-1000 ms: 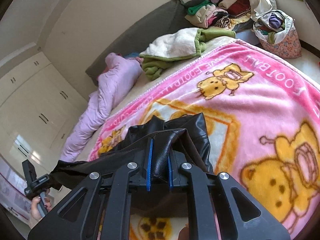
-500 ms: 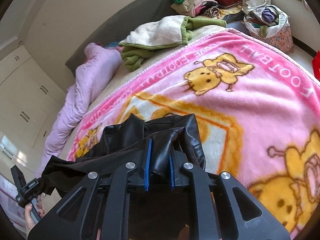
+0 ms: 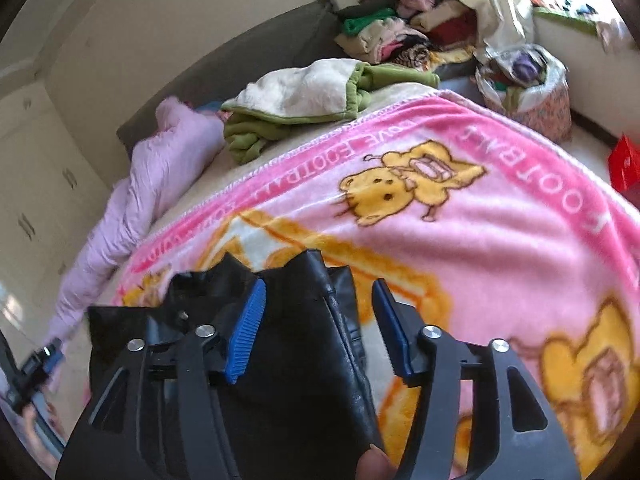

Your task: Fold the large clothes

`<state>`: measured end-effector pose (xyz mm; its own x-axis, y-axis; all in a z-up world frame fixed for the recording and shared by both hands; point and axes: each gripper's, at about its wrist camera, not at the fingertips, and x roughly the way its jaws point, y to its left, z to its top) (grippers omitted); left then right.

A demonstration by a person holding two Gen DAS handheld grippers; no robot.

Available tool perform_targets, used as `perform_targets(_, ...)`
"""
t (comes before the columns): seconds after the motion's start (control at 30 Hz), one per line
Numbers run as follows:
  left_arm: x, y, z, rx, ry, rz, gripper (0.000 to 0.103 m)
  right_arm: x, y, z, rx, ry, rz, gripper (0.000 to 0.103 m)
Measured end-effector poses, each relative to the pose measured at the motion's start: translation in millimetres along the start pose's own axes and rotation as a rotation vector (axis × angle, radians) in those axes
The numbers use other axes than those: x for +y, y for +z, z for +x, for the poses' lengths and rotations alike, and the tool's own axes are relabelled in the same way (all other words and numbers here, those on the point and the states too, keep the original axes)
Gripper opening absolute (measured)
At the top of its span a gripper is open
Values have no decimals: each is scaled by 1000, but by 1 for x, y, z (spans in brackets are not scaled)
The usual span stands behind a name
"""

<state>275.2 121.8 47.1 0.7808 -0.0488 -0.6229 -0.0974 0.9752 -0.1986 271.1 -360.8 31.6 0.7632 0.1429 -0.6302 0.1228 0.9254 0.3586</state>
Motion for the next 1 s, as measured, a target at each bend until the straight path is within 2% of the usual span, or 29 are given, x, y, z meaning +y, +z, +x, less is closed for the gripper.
perform_targets(0.13, -8, -13, 34, 109, 42, 110, 66, 16, -13, 23, 52, -70, -172, 62)
perform_targets(0.23, -14, -22, 56, 160, 33, 150, 66, 24, -22, 41, 84, -105, -251, 62)
perform_targets(0.3, -20, -25, 62, 158, 29, 185, 55, 29, -26, 50, 87, -117, -277, 61)
perform_targets(0.33, -22, -27, 65, 159, 24, 199, 35, 30, -26, 53, 73, -122, -286, 56)
perform_targets(0.37, -25, -28, 67, 158, 20, 213, 26, 30, -26, 53, 65, -118, -288, 30)
perform_targets(0.4, -26, -29, 66, 151, 28, 218, 21, 29, -26, 54, 57, -122, -285, 21)
perform_targets(0.43, -26, -30, 65, 141, 30, 226, 12, 29, -25, 53, 44, -126, -278, 19)
perform_targets(0.53, -24, -25, 52, 93, 22, 220, 4, 19, -17, 38, -11, -97, -205, 14)
perform_targets(0.67, -23, -5, 27, 14, -14, 179, 4, 10, 6, 18, -67, 12, -63, 14)
perform_targets(0.77, -29, 6, 21, -24, 11, 180, 3, 15, 20, 22, -88, 7, -37, 13)
perform_targets(1.0, -24, 4, 51, 16, 71, 179, 2, 16, 19, 60, -40, -46, -16, 13)
